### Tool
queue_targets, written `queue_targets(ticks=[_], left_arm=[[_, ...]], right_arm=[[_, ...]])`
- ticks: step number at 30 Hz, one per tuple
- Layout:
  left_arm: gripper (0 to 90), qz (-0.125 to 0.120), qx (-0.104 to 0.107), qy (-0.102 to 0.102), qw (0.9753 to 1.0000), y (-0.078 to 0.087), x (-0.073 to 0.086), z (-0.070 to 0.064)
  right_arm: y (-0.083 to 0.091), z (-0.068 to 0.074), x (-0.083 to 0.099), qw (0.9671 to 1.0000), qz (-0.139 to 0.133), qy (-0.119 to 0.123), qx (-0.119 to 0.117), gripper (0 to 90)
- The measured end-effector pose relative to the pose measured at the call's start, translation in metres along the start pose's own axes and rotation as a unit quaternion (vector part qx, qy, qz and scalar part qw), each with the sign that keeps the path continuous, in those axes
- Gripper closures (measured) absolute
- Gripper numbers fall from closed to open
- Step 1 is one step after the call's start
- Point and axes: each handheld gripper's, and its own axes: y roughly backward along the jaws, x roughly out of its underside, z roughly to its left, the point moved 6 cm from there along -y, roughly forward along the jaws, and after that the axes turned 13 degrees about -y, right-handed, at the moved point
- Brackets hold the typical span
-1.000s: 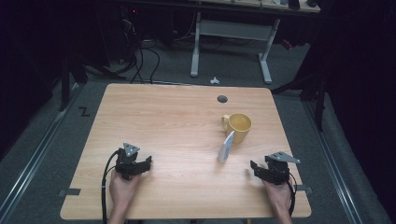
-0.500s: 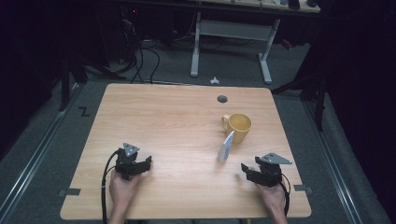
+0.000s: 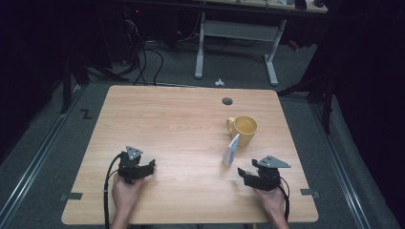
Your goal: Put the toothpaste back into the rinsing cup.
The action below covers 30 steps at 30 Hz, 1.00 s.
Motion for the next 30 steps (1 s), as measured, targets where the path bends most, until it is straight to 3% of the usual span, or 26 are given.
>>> queue_targets(ticks=[5, 21, 30], left_arm=[[27.6, 0.0, 0.001, 0.0, 1.0, 0.0, 0.0, 0.0], [27.4, 0.0, 0.001, 0.0, 1.0, 0.0, 0.0, 0.0], [26.8, 0.0, 0.003, 0.0, 1.0, 0.0, 0.0, 0.0]], right_arm=[[-0.004, 0.008, -0.005, 0.9998, -0.004, 0.006, -0.018, 27.5], [-0.019, 0.024, -0.019, 0.9987, -0.014, 0.017, -0.045, 27.3], [-0.03, 0.029, -0.024, 0.9989, -0.007, 0.022, -0.04, 22.9]])
